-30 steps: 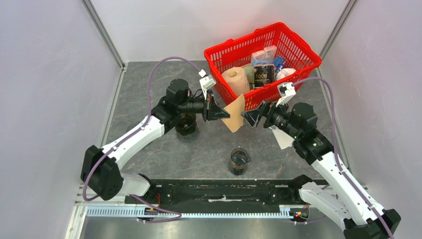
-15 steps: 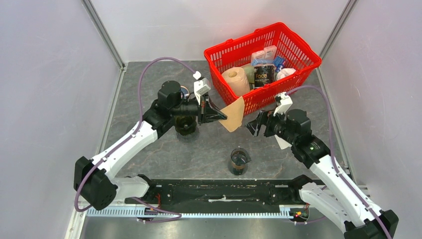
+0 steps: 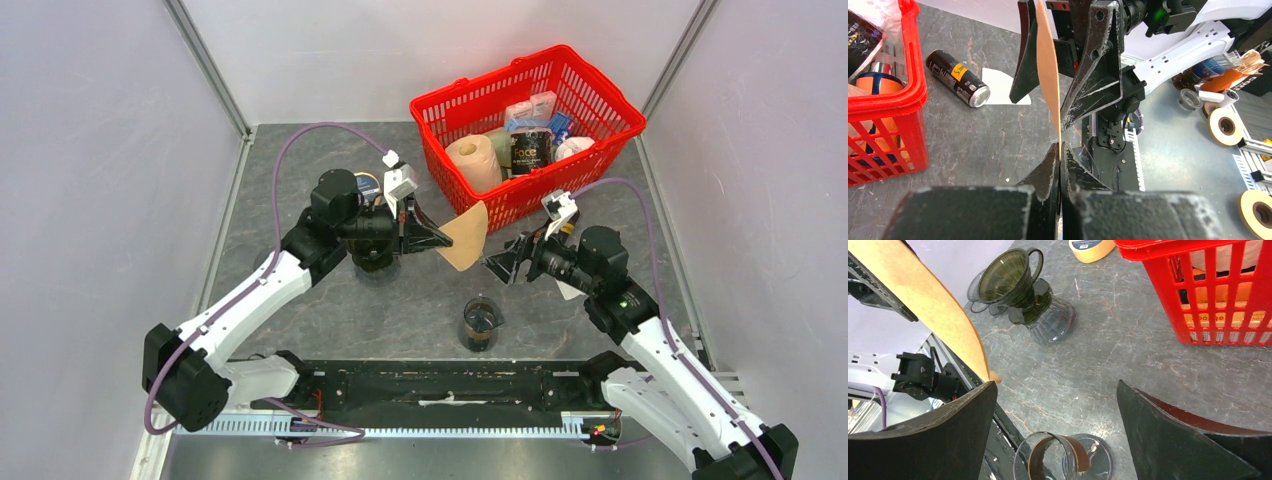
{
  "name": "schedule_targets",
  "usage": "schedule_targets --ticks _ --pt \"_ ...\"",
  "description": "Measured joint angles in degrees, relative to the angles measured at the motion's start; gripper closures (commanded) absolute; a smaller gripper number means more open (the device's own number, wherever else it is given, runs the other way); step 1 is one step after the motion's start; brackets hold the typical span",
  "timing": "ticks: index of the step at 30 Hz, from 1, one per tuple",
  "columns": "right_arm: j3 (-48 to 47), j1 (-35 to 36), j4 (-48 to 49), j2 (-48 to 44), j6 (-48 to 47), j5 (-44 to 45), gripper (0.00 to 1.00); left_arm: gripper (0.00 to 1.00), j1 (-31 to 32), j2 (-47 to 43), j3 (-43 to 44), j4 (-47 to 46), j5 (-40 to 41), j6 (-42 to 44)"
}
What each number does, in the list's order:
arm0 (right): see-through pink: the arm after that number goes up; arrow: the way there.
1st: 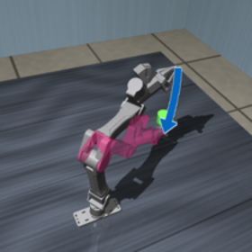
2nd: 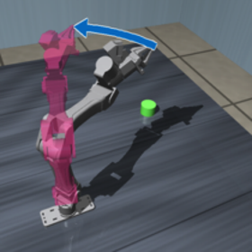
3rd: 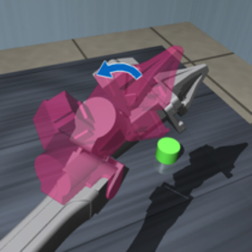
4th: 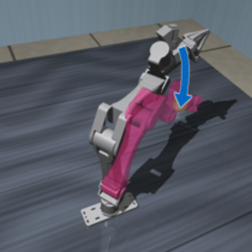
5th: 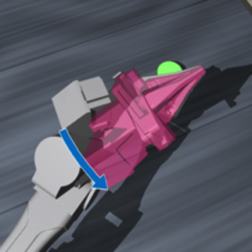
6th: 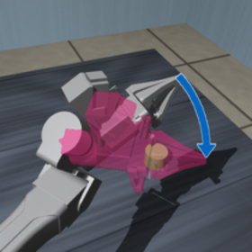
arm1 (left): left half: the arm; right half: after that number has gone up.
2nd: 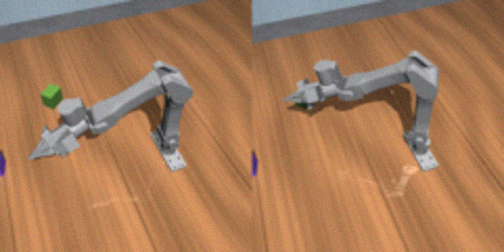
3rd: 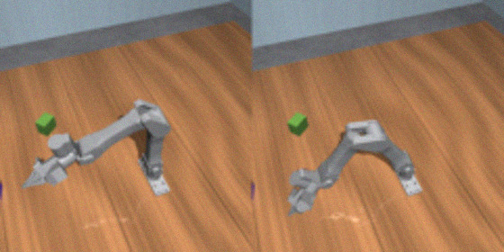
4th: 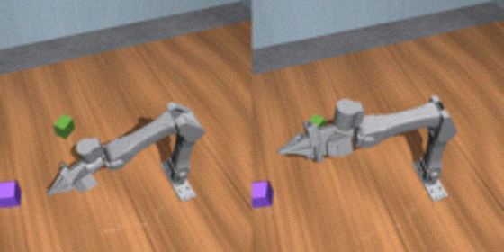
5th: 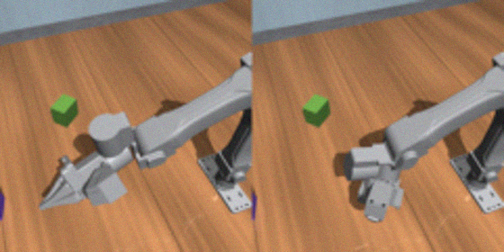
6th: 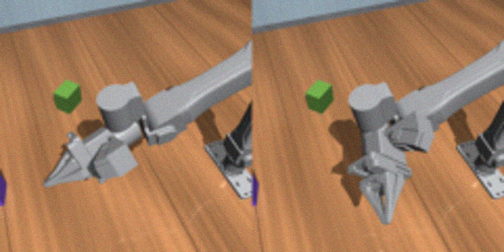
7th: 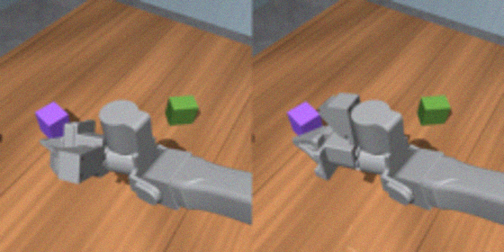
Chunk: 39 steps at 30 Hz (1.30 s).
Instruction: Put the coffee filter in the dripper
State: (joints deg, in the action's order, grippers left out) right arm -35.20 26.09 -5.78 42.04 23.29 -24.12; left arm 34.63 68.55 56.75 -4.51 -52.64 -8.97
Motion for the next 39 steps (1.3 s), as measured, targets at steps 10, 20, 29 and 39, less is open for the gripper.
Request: schedule_targets --ticks 10,20,29,39 --pt "0.31 0.00 2.97 1.31 0.02 -1.14 0.03 0.98 0.00 -1.29 -0.92 -0.63 -0.13 0.11" --pt "0.39 0.00 6.64 2.62 0.46 -3.19 0.03 0.98 0.00 -1.31 -1.62 -2.08 -0.37 0.13" --pt "0.59 0.00 6.69 2.03 0.66 -4.76 0.03 0.98 0.00 -1.33 -1.73 -3.37 0.55 0.11" --pt "1.09 0.00 6.47 0.63 0.66 -4.94 0.03 0.98 0.00 -1.31 -1.86 -4.66 1.53 0.09"
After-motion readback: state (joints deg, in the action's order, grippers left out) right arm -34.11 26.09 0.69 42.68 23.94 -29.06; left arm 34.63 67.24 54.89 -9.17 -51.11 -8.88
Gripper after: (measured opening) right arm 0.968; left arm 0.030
